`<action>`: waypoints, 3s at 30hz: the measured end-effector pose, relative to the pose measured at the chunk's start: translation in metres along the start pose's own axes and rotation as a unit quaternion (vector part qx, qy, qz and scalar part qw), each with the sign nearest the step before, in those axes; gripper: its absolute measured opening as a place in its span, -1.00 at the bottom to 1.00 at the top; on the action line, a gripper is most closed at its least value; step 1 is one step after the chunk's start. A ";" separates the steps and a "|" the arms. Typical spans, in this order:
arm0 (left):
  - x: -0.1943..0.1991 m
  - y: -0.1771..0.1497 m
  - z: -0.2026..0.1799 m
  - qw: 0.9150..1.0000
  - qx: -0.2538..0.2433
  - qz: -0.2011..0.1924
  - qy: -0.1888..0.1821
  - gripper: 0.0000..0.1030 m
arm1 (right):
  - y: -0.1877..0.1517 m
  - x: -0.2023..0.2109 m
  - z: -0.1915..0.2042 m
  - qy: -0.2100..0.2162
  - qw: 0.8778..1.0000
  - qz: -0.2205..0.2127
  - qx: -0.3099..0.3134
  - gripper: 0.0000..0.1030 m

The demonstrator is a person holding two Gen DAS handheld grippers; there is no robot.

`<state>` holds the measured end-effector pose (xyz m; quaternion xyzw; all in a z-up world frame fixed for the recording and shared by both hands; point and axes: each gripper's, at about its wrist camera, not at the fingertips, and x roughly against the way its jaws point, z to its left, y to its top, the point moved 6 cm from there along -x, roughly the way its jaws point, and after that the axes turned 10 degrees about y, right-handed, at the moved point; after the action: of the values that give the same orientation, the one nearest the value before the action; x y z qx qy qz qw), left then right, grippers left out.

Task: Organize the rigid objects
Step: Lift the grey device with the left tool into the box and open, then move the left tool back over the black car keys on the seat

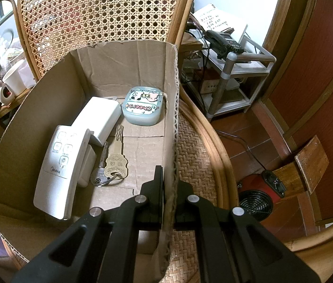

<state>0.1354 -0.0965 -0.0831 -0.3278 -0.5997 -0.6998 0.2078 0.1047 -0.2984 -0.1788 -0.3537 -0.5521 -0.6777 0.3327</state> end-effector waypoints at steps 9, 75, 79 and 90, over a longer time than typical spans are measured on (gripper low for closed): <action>0.005 0.004 -0.044 0.999 -0.015 -0.014 -0.034 -0.49 | 0.000 0.000 0.000 0.000 1.000 0.000 0.000 -0.87; -0.116 -0.013 0.075 0.989 0.050 0.099 0.101 0.90 | -0.001 0.000 0.003 0.002 1.000 0.002 0.003 -0.87; -0.141 -0.017 0.074 0.987 0.052 0.112 0.106 0.90 | -0.001 0.000 0.003 0.001 1.000 0.003 0.005 -0.87; -0.184 -0.025 0.057 0.986 0.059 0.141 0.069 0.90 | 0.000 0.000 0.001 0.000 1.000 0.002 0.006 -0.87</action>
<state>0.2592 -0.0544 -0.2272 -0.3473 -0.5722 -0.6475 0.3643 0.1050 -0.2974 -0.1788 -0.3528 -0.5551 -0.6740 0.3365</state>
